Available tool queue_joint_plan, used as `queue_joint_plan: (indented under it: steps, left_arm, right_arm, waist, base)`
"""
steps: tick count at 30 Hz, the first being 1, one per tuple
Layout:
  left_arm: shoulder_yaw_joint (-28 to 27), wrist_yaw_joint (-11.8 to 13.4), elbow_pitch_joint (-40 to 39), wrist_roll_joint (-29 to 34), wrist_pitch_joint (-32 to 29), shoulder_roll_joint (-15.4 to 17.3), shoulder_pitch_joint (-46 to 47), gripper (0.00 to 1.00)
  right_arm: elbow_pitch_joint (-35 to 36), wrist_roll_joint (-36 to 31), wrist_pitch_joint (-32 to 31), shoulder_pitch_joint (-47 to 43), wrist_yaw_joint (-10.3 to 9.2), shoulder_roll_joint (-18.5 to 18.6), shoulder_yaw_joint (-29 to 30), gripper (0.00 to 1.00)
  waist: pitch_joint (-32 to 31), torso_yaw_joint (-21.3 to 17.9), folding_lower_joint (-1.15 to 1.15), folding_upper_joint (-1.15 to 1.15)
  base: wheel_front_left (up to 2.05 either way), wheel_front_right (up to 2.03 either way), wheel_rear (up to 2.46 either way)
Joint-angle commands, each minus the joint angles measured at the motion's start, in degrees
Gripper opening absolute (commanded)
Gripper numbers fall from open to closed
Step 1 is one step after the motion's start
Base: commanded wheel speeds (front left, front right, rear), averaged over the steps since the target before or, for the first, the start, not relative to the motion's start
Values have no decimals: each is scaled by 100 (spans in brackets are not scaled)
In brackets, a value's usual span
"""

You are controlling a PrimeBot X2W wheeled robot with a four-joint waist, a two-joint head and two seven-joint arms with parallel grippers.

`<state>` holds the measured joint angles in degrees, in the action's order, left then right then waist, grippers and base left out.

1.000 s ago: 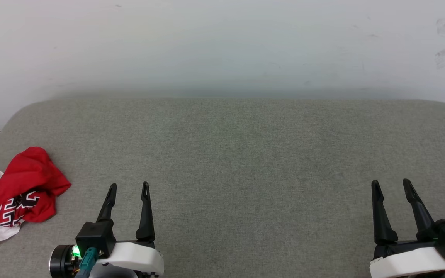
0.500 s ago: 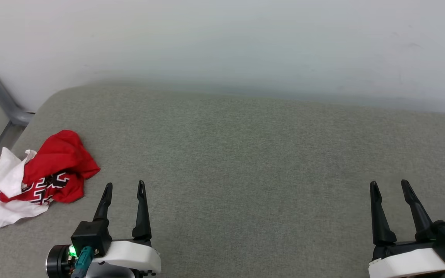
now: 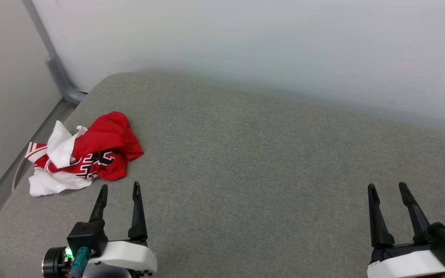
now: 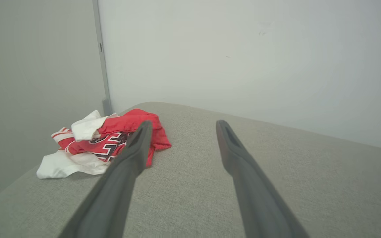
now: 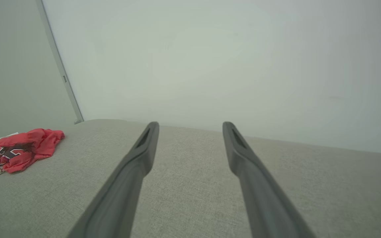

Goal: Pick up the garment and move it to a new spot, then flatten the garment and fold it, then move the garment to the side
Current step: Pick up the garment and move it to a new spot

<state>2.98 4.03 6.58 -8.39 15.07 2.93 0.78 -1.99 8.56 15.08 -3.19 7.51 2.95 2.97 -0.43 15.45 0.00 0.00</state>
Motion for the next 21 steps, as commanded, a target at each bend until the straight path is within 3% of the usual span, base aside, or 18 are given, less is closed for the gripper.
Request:
queue_joint_plan:
  steps: [1, 14, 21]
  left_arm:
    - [-21, 1, 5, 1, 16, -6, 15, 100]
    - [-111, -9, 43, -80, 16, -6, -26, 100]
    - [-215, -15, 56, -146, 16, -6, -69, 100]
  right_arm:
    - [3, 11, 14, -56, -4, -14, -9, 100]
    - [14, 45, 14, -71, -4, -14, -35, 100]
    - [6, 54, 14, -88, -4, -14, -51, 100]
  waist:
    - [-5, 164, 0, 0]
    - [29, 960, 0, 0]
    - [27, 1196, 0, 0]
  base:
    - [0, 0, 0]
    - [0, 0, 0]
    - [0, 0, 0]
